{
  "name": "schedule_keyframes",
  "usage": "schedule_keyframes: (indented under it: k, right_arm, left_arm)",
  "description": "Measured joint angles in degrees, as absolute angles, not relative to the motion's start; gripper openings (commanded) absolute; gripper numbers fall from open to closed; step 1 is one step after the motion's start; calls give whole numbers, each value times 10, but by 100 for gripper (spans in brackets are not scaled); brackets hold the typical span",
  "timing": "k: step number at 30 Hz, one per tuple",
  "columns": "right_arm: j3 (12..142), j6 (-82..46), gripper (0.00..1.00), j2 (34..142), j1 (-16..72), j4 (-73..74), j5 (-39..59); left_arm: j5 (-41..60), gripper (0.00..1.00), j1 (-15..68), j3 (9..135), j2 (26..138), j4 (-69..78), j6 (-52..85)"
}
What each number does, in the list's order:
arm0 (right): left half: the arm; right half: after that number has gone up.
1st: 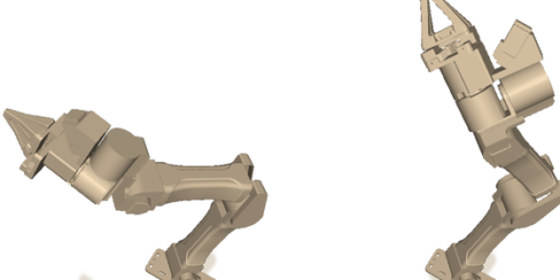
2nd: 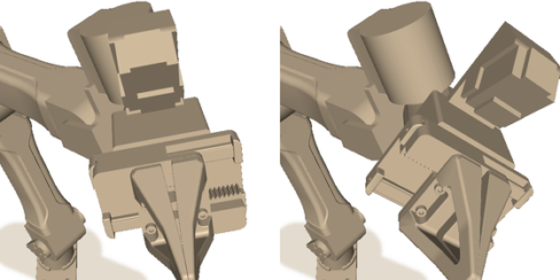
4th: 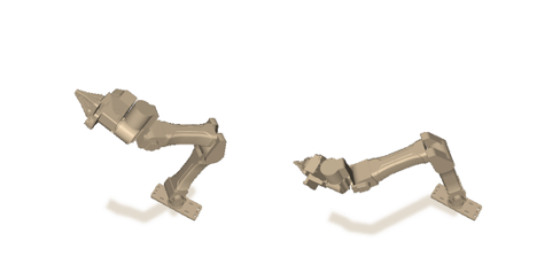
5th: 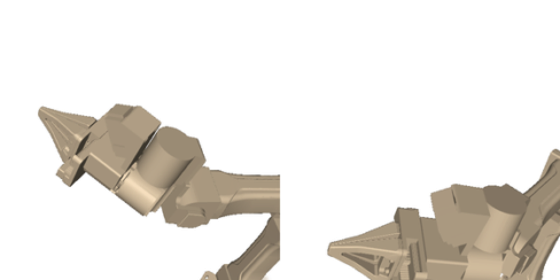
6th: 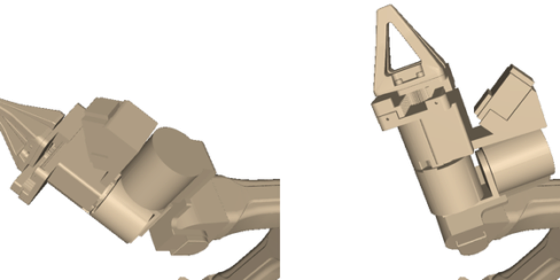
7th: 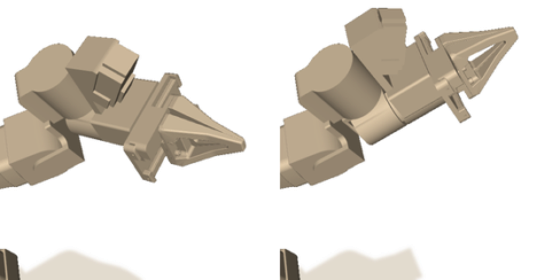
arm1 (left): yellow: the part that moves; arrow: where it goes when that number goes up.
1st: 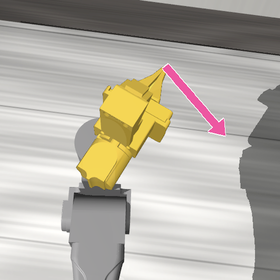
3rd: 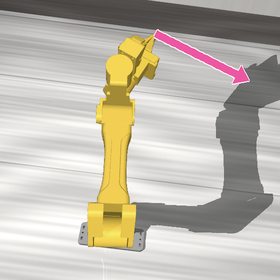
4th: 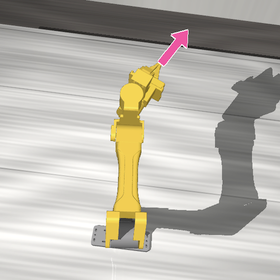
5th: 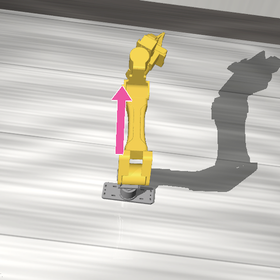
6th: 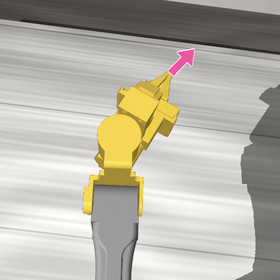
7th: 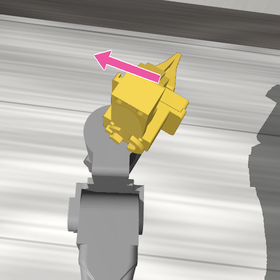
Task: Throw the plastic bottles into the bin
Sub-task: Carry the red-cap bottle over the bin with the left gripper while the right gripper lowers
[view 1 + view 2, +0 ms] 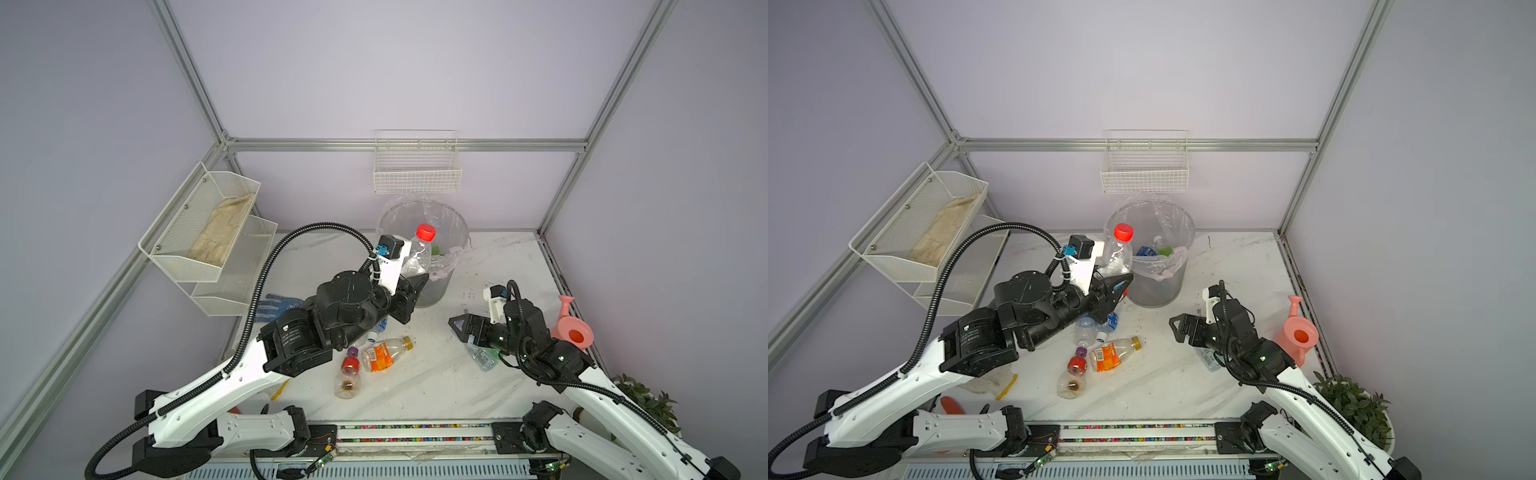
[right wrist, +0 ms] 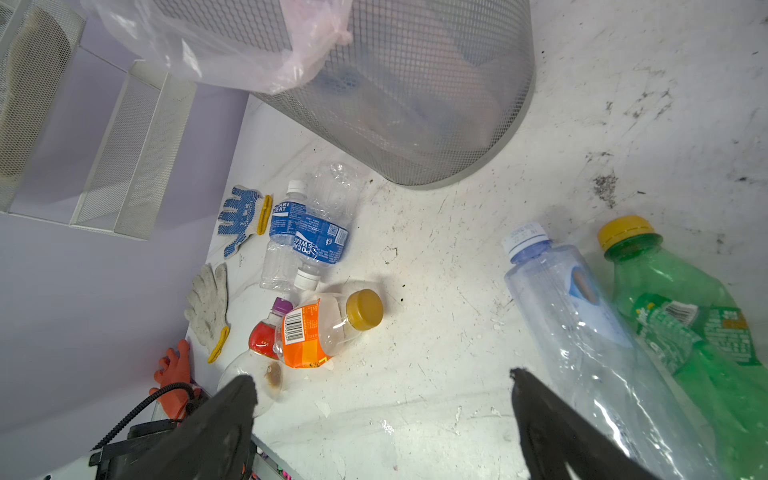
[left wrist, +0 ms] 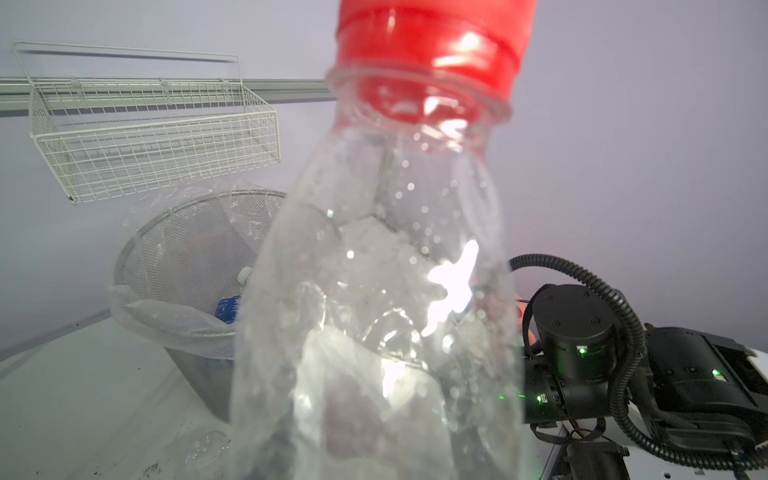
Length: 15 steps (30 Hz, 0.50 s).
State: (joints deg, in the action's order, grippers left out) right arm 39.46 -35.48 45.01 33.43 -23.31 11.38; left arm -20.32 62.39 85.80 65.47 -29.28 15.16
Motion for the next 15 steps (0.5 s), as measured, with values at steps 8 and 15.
schedule_keyframes:
  k: [8,15]
  right_arm:
    - [383,-358,97,440,334,-233,116]
    - [380,-360,97,436,334,-233,116]
  left_arm:
    - [-182,29,602,896,685,-293,147]
    - [-168,29,586,922,714,-298,139]
